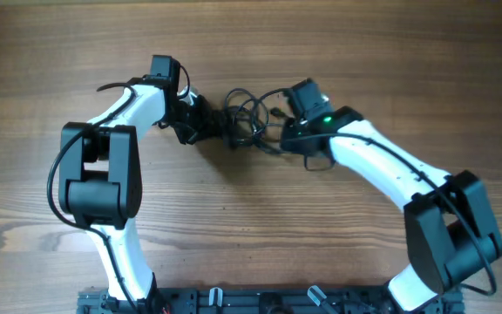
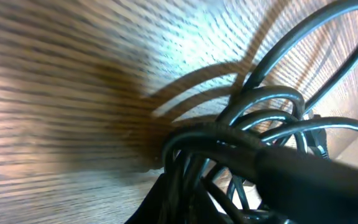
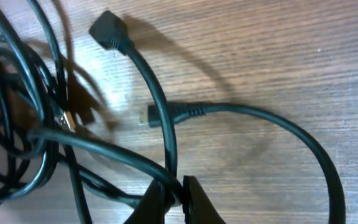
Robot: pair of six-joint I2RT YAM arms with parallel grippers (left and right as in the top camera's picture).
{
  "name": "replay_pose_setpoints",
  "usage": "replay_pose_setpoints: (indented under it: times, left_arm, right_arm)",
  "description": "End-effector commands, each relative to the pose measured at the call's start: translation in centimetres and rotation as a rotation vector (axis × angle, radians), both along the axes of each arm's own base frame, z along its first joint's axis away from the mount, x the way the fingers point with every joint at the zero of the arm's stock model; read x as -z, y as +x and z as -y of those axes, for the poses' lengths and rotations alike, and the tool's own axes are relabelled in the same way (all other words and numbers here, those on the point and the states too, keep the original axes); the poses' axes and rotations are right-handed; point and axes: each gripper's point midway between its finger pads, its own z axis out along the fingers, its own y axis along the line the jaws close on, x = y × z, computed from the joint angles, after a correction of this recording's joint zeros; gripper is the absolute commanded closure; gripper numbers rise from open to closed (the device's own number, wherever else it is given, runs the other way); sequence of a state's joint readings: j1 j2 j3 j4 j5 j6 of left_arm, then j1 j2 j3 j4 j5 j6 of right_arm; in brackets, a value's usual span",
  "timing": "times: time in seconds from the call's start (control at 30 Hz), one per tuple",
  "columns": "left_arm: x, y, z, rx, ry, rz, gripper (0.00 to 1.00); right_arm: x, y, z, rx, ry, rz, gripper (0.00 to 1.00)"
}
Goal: Untangle cables
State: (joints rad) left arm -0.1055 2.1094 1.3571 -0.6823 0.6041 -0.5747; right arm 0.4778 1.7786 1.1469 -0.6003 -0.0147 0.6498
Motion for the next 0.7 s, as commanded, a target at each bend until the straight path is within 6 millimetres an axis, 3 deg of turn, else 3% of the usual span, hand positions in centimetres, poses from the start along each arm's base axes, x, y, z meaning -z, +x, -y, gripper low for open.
replay_pose_setpoints:
  times: [0.0, 0.1, 0.17, 0.33, 0.47, 0.67]
  left_arm:
    - [1.9, 0.0, -2.7, -0.046, 0.124, -0.021, 0.92]
    - [1.9, 0.0, -2.7, -0.046, 0.123, -0.021, 0.92]
    - [1.9, 0.0, -2.7, -0.046, 0.123, -0.021, 0.92]
    - [1.9, 0.0, -2.7, -0.046, 0.123, -0.021, 0.92]
    - [1.9, 0.1, -2.7, -0.046, 0.123, -0.021, 0.92]
    - [1.9, 0.1, -2.7, -0.046, 0.123, -0.016, 0.92]
  right_arm:
    - [1.1, -1.1, 4.6, -0.003, -0.051, -0.098, 0.96]
    - [1.2, -1.9, 5.3, -0.041, -0.02, -0.153, 0.93]
    - [1.0, -2.3, 3.9, -0.104, 0.055, -0.166, 0.78]
    - [0.2, -2.5, 1.5, -0.177, 0.189, -0.162, 0.54]
    - [-0.4, -2.1, 0.2, -0.198, 0.261, -0.145, 0.53]
    - [-2.0, -2.1, -4.3, -0.237, 0.408, -0.118, 0.54]
